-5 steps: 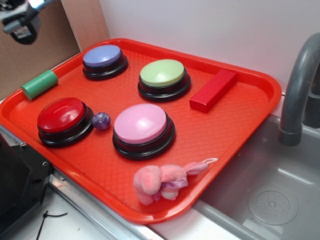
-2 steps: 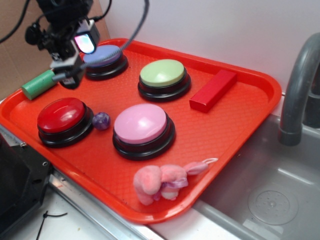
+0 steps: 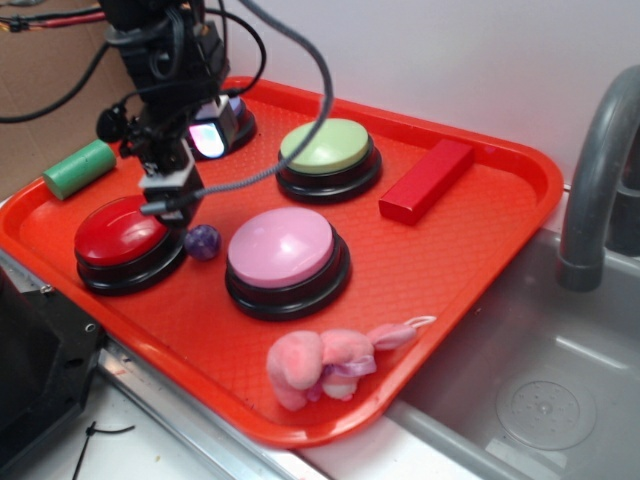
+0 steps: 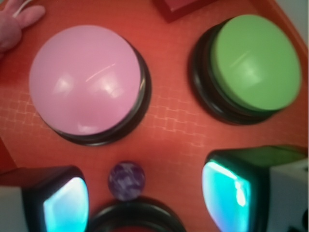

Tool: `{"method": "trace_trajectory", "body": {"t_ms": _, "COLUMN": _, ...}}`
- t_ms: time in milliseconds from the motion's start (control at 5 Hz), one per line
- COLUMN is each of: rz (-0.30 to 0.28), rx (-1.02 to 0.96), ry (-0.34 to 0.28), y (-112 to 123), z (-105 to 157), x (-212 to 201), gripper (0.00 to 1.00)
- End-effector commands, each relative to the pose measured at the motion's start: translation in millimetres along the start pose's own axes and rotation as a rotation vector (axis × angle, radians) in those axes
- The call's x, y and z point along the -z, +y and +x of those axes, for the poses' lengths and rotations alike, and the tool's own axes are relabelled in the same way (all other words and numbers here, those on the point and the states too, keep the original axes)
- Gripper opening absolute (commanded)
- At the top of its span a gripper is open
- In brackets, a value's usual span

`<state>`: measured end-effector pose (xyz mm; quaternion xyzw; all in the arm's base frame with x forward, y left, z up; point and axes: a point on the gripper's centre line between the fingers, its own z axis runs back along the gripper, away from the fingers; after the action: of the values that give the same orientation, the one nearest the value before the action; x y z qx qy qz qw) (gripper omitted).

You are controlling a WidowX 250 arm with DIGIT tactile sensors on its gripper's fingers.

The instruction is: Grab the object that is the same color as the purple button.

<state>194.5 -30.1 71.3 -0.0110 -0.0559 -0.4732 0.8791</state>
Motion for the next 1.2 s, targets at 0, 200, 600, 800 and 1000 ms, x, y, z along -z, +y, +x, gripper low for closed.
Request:
{"method": "trace_trajectory", "body": {"t_ms": 0, "rz": -0.026, "rx": 0.029, "ry": 0.027, "y": -7.4, "z": 3.7, "x": 22.4, "gripper": 1.00}}
{"method": "trace_trajectory", "body": {"t_ms": 200, "rz": -0.045, "rx": 0.014, "ry": 0.046, "y": -7.7, "z": -1.3, "x": 32.5, "gripper": 1.00}}
{"method": "trace_trajectory", "body": {"t_ms": 600, "rz": -0.042, "rx": 0.027, "ry": 0.076, "y": -1.6, "z": -4.7, "x": 50.3, "gripper": 1.00}}
{"method": "trace_trajectory", "body": {"t_ms": 800, "rz": -0.045, "rx": 0.041, "ry": 0.075, "y": 0.3, "z": -6.5, "x": 55.0, "gripper": 1.00}}
{"method": "trace_trajectory", "body": {"t_ms": 1000, "rz": -0.036, "rx": 0.043, "ry": 0.075, "y": 2.2, "z": -7.7, "x": 52.9, "gripper": 0.00}}
